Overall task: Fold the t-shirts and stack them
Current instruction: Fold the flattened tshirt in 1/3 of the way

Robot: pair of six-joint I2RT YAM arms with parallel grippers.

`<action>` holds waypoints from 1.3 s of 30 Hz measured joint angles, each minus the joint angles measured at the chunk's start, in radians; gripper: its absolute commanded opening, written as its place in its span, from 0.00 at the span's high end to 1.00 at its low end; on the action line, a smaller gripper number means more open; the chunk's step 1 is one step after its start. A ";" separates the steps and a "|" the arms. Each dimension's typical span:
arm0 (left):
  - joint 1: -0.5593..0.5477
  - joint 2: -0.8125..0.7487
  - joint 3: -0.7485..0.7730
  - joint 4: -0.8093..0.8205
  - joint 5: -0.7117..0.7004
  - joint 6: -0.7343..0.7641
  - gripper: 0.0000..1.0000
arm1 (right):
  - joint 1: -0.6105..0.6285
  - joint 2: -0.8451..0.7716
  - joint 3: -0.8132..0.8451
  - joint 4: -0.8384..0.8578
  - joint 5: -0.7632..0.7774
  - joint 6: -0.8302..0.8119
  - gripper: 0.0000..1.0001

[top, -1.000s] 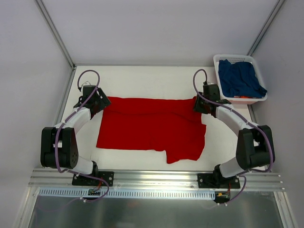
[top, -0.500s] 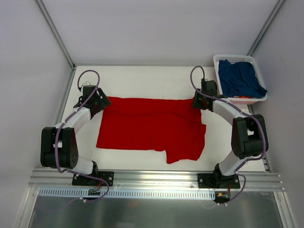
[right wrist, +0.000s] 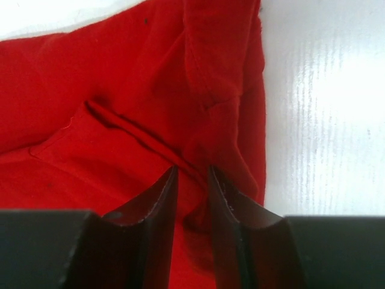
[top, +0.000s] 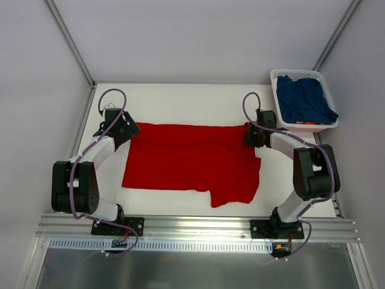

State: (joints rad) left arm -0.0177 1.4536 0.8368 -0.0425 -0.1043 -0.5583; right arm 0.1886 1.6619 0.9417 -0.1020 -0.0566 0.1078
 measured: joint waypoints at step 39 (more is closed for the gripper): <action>-0.009 0.000 0.000 0.000 0.036 -0.001 0.27 | 0.128 0.067 0.140 -0.061 -0.027 -0.034 0.71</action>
State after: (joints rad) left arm -0.0269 1.4540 0.8368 -0.0425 -0.0685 -0.5594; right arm 0.3168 1.7290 1.0813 -0.1627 -0.0834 0.0734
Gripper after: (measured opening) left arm 0.728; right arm 0.285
